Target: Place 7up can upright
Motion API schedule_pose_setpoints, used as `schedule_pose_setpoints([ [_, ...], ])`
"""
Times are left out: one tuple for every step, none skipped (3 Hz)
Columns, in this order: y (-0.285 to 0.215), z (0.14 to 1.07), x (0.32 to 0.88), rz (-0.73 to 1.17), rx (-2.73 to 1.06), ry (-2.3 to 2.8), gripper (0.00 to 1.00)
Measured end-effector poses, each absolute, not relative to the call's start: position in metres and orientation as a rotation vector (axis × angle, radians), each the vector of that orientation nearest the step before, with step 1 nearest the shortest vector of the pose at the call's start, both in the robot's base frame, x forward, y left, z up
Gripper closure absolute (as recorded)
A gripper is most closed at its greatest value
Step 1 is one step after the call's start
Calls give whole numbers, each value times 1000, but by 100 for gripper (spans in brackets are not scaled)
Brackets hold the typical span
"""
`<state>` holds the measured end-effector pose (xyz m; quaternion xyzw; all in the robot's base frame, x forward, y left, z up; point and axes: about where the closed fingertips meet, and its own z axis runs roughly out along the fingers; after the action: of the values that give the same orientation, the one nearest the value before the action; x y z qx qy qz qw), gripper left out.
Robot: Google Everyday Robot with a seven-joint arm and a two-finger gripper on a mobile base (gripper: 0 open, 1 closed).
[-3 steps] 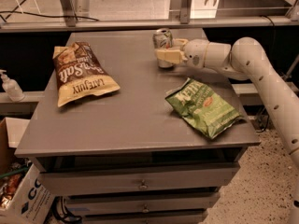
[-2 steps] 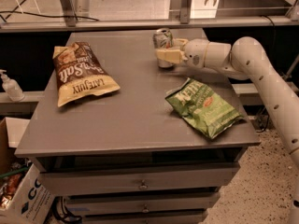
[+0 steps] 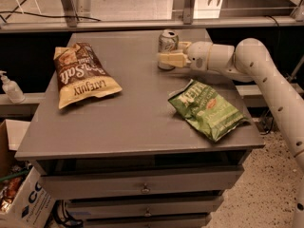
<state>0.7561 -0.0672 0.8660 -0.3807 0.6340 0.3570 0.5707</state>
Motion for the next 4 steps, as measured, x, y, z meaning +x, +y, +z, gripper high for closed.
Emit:
schedule_pose_setpoints([
  [-81,854,747,803,-917,1552,0],
  [-92,849,739,772,-931,1596,0],
  [-111,852,726,719,-924,1625,0],
  [-144,865,708,640,-873,1635,0],
])
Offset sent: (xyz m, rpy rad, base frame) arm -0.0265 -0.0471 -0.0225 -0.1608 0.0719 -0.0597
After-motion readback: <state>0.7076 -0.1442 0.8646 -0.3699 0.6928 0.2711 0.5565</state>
